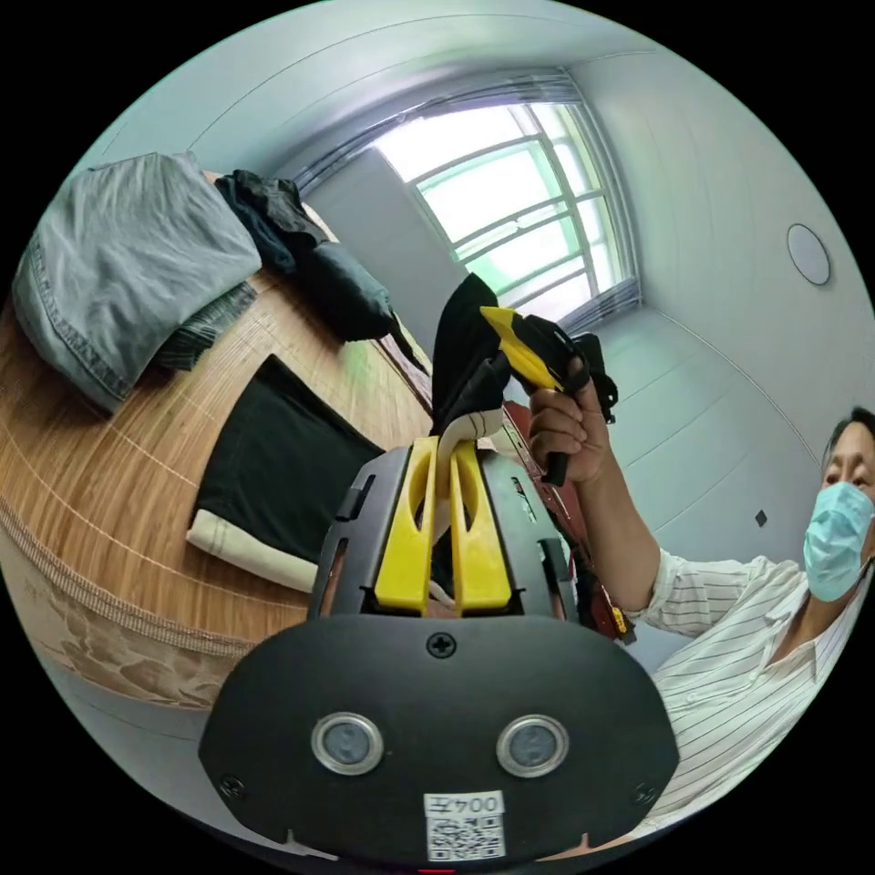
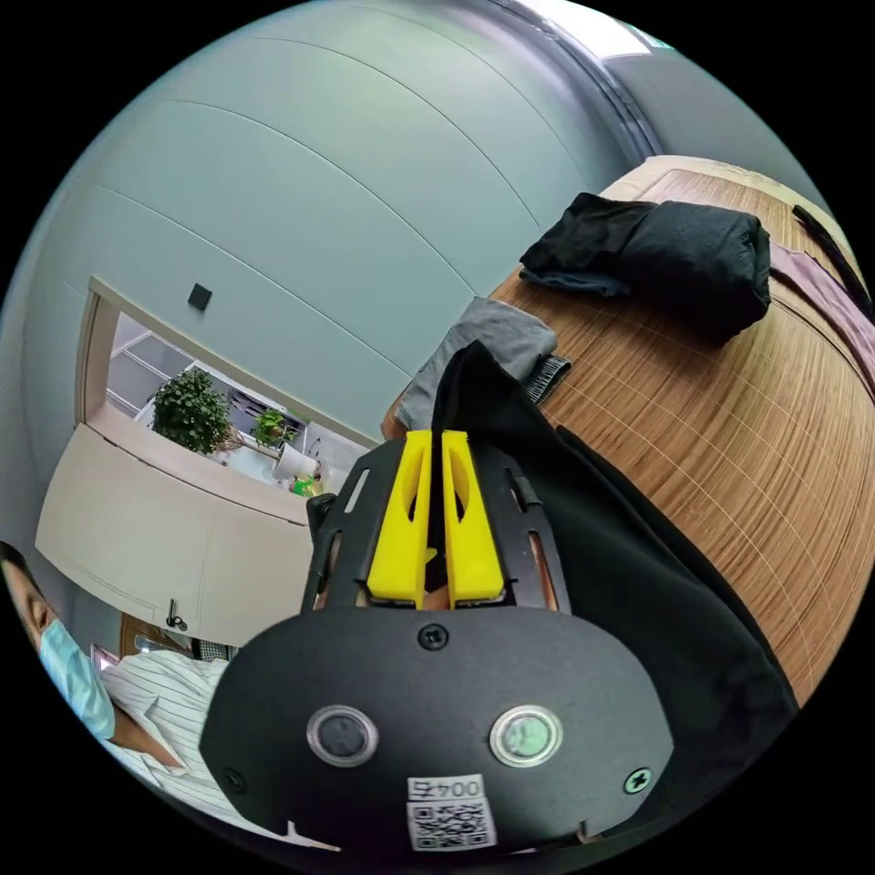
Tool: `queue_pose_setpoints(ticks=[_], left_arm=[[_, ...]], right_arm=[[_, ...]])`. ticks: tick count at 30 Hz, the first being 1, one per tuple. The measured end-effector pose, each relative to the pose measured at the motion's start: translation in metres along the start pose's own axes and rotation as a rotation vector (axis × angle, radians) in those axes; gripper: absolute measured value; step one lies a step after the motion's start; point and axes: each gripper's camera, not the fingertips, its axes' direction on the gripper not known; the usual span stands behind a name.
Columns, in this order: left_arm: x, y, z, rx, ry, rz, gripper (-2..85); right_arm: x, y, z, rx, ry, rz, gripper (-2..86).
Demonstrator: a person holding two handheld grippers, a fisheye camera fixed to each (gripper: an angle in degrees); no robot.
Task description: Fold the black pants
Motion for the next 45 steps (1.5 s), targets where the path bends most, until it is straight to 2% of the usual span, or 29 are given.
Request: queue_pose_setpoints(ticks=[5,10,13,17,19,21,23,25,28,32,37,40,44,45], left_arm=[[-0.057,0.013,-0.008,-0.009,-0.018,-0.143,2.6],[-0.112,0.035,-0.023,0.073,0.154,-0.341,3.9],[-0.127,0.041,-0.037,0.152,0.274,-0.374,5.1],[-0.12,0.042,-0.066,0.227,0.24,-0.352,6.4],[-0.114,0.044,-0.08,0.262,0.213,-0.342,6.3],[-0.107,0.049,-0.094,0.293,0.15,-0.335,5.8],[-0.097,0.054,-0.097,0.304,0.108,-0.323,4.9],[-0.081,0.054,-0.087,0.278,0.104,-0.278,3.9],[-0.04,0.049,-0.044,0.184,0.077,-0.184,2.5],[0.032,0.052,0.053,0.029,0.047,-0.061,1.0],[0.126,0.076,0.189,-0.187,-0.102,0.159,0.5],[0.168,0.098,0.268,-0.301,-0.254,0.272,0.6],[0.191,0.135,0.357,-0.472,-0.534,0.421,0.7],[0.195,0.145,0.37,-0.469,-0.563,0.47,0.7]], right_arm=[[0.048,-0.008,0.062,-0.093,0.083,0.064,3.1],[0.09,-0.004,0.09,-0.153,0.051,0.18,4.3],[0.099,0.003,0.083,-0.108,-0.029,0.216,5.9],[0.089,0.014,0.039,0.038,-0.188,0.175,7.7],[0.077,0.026,0.007,0.098,-0.183,0.124,7.3],[0.062,0.048,-0.029,0.143,-0.111,0.059,6.5],[0.038,0.093,-0.079,0.21,0.062,-0.027,5.3],[0.025,0.131,-0.108,0.199,0.246,-0.065,5.0],[0.025,0.202,-0.149,0.124,0.509,-0.034,4.9],[0.025,0.32,-0.227,0.036,0.859,0.043,5.0],[0.035,0.447,-0.319,-0.054,1.134,0.191,5.2],[0.058,0.507,-0.376,-0.048,1.141,0.343,6.3],[0.09,0.583,-0.448,0.077,0.952,0.565,7.6],[0.092,0.592,-0.455,0.093,0.933,0.582,7.6]])
